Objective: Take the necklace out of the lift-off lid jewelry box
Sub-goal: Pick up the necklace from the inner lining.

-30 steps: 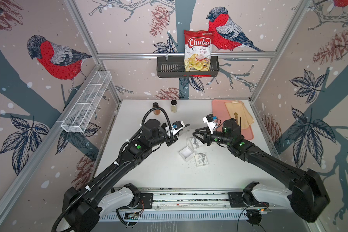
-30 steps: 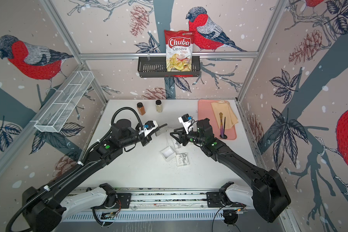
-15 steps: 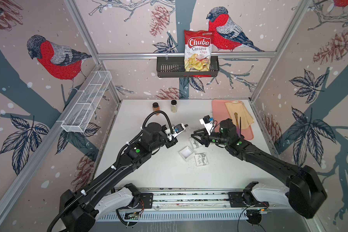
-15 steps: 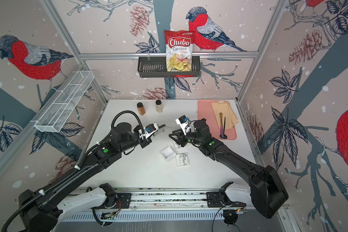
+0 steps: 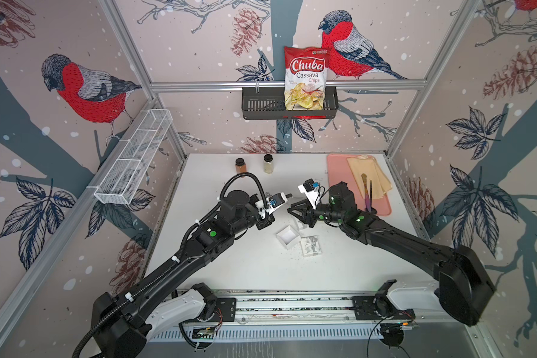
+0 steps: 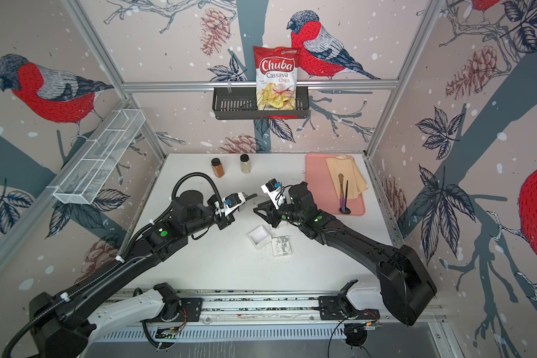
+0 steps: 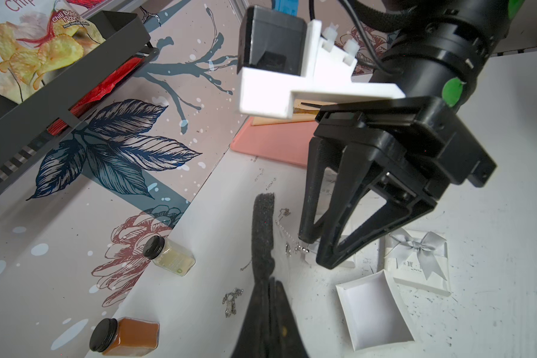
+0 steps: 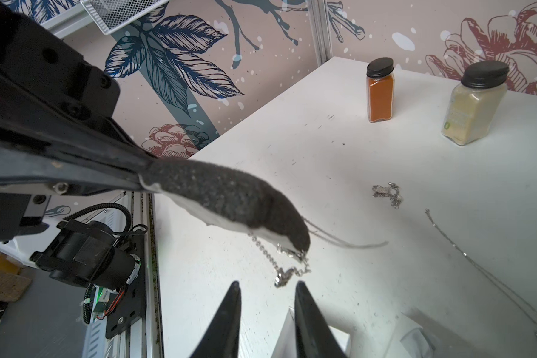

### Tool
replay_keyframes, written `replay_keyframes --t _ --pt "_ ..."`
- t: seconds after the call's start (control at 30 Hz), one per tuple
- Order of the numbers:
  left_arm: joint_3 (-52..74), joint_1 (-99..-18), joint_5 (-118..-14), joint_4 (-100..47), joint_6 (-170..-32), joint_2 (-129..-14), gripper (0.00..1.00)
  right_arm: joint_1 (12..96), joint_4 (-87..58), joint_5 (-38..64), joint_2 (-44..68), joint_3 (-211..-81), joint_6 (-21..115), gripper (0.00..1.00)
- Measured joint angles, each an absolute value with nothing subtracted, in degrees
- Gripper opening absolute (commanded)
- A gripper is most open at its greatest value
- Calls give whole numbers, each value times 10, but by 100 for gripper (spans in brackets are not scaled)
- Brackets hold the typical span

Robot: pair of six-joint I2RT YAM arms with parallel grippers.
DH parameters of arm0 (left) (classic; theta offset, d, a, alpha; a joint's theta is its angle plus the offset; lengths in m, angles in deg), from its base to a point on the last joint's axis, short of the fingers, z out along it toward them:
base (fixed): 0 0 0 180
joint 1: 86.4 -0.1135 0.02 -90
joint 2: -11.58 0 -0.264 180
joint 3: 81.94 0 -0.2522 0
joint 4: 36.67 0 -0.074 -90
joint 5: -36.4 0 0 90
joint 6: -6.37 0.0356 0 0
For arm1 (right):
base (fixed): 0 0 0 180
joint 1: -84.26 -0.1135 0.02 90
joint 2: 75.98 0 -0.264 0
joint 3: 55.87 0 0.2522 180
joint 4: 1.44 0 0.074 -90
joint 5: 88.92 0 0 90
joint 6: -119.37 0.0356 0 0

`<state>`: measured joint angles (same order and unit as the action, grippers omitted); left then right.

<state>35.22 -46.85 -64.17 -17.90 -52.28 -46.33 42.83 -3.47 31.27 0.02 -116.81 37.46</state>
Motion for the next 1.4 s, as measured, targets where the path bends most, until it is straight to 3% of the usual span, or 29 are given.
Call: replay_keyframes --t 0.5,1.1,1.4 --pt "360 -469 -652 -182 -522 -455 0 408 -61 234 27 -1200 366 11" --pt "375 -469 -625 -189 -523 -451 0 415 -104 211 -27 -1193 351 5" --pt "388 -469 -625 -189 -537 -436 0 455 -120 149 -54 -1191 354 1"
